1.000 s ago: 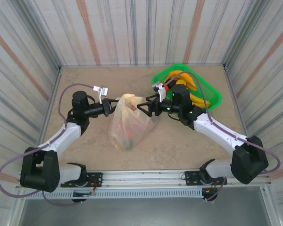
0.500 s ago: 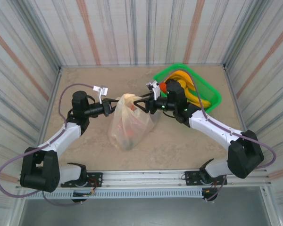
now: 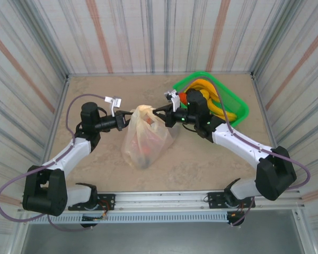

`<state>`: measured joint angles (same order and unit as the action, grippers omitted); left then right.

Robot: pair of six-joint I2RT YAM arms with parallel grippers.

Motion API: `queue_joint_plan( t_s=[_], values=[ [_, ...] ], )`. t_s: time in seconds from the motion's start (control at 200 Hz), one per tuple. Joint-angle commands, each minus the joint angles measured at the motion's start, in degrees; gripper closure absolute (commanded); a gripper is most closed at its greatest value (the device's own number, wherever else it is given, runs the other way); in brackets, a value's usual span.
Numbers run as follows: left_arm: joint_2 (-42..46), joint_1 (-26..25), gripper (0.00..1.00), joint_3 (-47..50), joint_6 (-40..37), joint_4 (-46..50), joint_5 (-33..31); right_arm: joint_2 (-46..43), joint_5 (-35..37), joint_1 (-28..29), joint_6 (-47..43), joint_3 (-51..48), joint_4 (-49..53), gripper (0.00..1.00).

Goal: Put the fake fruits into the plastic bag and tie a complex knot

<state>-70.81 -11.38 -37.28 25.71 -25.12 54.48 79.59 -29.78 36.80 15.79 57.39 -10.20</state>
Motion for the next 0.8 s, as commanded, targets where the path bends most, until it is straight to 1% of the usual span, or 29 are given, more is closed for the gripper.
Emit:
queue_joint_plan(
  t_s=[0.0, 0.24, 0.501, 0.796],
  values=[
    [1.30, -0.33, 1.00, -1.15, -1.45, 1.00, 0.87, -0.09, 1.07, 0.47, -1.27, 1.42, 0.88, 1.00],
    [2.40, -0.23, 1.00, -1.17, -2.35, 2.84, -0.50, -1.29, 2.50, 0.45, -2.00, 1.13, 1.56, 1.00],
    [5.61, 1.02, 1.00, -0.78, -4.41, 6.36, -2.95, -3.79, 6.17, 0.10, -4.60, 1.15, 5.47, 1.00],
    [9.47, 2.83, 1.00, -0.23, -6.33, 11.08, -5.96, -7.20, 8.86, -2.74, -5.06, -0.58, 9.42, 1.00]
  ],
)
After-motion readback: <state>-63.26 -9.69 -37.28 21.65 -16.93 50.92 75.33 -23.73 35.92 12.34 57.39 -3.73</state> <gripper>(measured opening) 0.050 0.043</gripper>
